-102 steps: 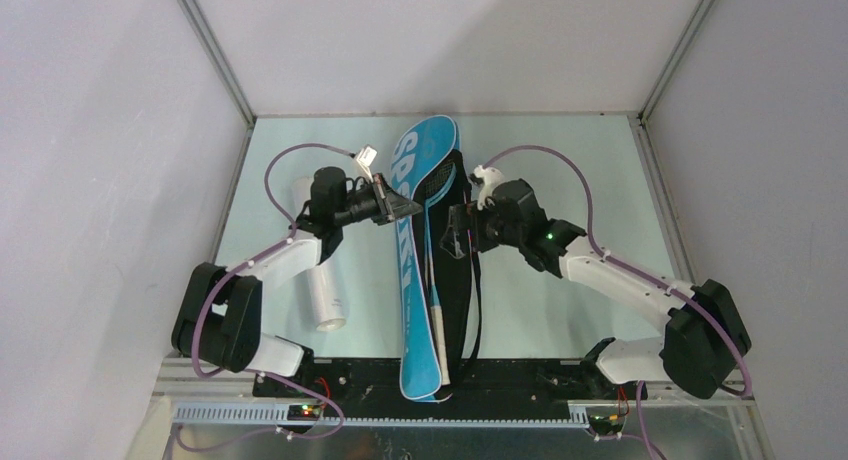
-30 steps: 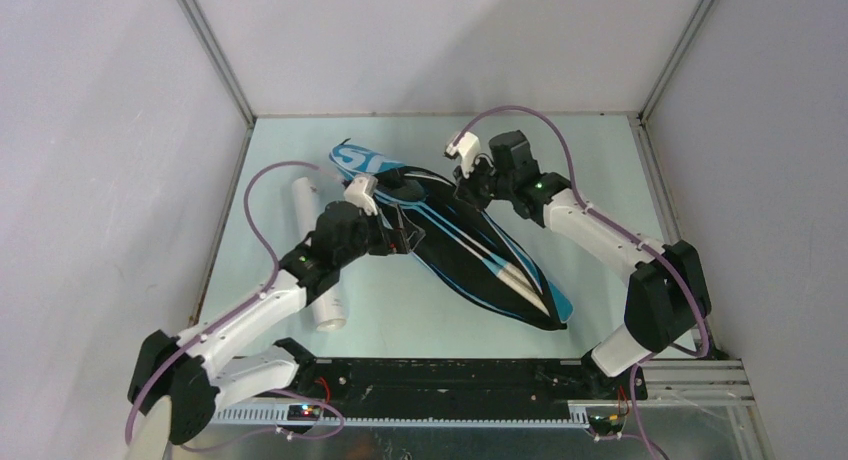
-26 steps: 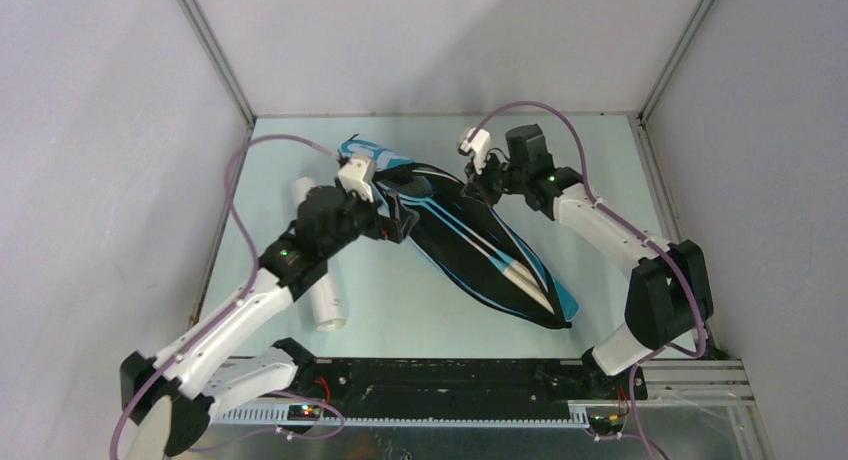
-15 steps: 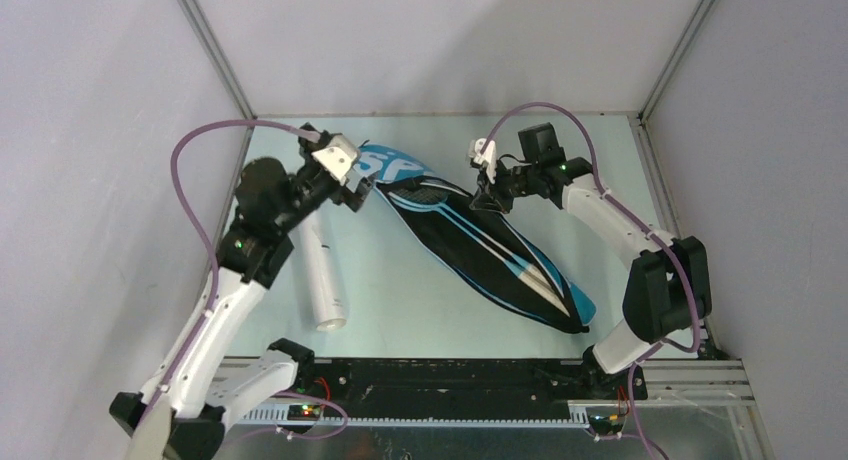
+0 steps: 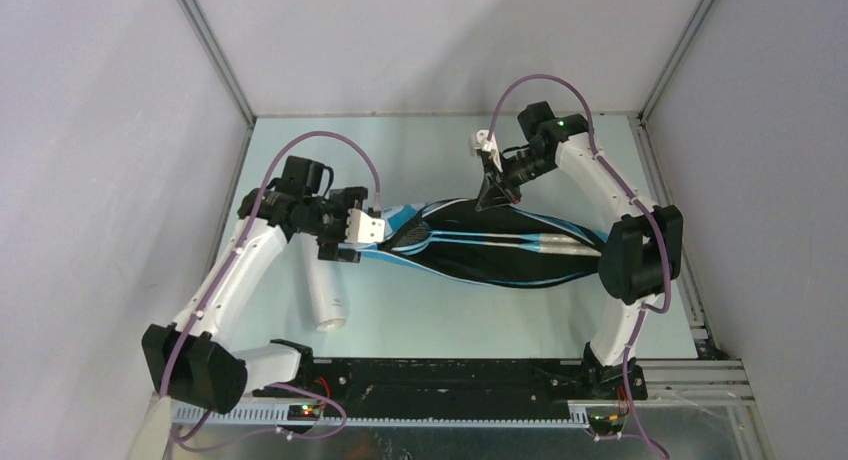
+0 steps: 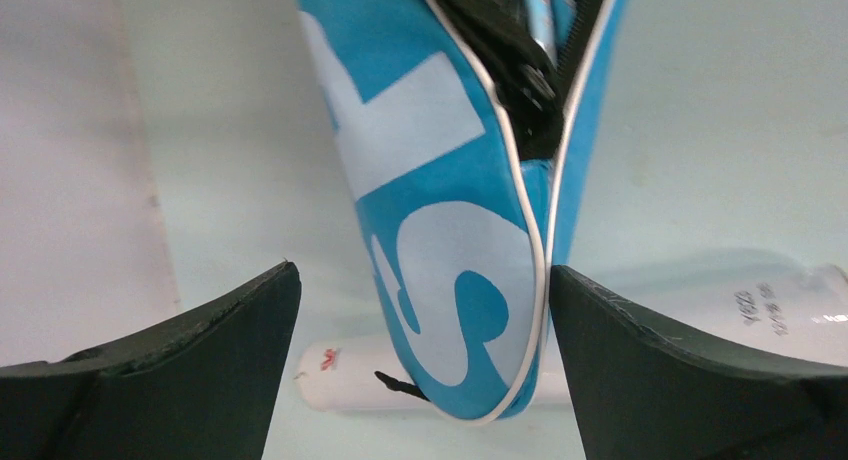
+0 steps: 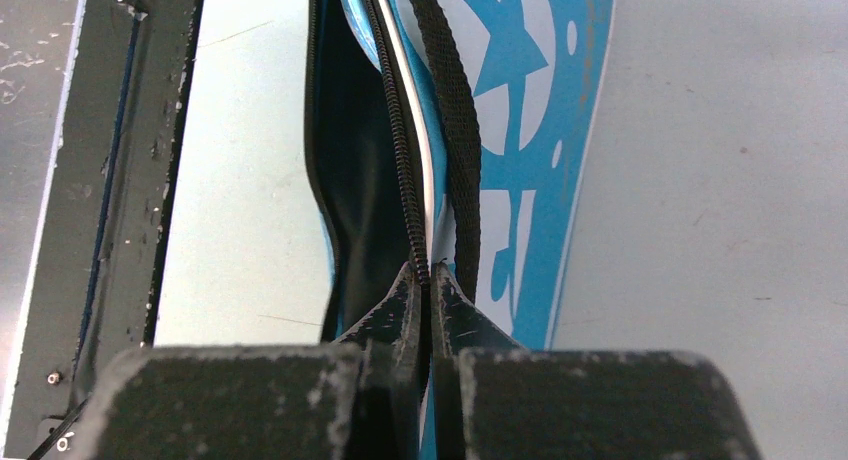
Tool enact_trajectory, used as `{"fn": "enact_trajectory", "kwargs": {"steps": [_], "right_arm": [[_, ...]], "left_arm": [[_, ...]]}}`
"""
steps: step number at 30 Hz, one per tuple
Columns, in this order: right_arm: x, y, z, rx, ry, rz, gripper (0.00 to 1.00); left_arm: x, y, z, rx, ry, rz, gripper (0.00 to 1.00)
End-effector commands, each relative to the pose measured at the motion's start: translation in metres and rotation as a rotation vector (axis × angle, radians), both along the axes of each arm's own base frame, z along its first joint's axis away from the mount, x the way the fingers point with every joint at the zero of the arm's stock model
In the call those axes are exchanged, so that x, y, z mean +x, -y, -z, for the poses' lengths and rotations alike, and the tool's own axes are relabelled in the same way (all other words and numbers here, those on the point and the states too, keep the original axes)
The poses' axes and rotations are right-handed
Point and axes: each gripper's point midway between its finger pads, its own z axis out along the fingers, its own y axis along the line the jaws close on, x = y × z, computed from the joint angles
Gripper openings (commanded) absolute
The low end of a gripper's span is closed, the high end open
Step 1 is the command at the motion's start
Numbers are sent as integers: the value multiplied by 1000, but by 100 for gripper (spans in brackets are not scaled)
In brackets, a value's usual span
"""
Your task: Pack up the badminton gear
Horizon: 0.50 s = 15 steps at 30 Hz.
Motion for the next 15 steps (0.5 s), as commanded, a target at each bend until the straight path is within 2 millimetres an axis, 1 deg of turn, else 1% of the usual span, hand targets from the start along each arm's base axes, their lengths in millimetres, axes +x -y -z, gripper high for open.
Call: {"fn": "enact_trajectory", "kwargs": {"steps": [1,2,6,7,9,10,13,14,15], "right_arm": [[-4,-13,-30,73,6,-15,0],[-3,-13,-29,64,5,-6,0],[-3,-13,-28,47,-28,22,0],[-4,-13,-27,45,-41,27,0],[-4,-13,-29,45,-63,41,0],[-5,-13,-30,44,-83,52,0],[-6,-11,-30,28,-113,69,0],[-7,-10,-29,26,-122,68,0],[-8,-10,-29,25,-125,68,0]], "left_arm": [[-19,-3,21,47,-90,101,100],[-25,-3,23,51,-116,116,100],[-24,9,16,-18,-156,105,100],[-22,11,16,-26,-156,98,100],[-22,13,23,-1,-145,101,100],[-20,10,26,27,-127,95,100],[-13,12,34,40,-49,71,99],[-15,9,40,54,-37,61,99],[-9,11,40,50,-5,54,98]]}}
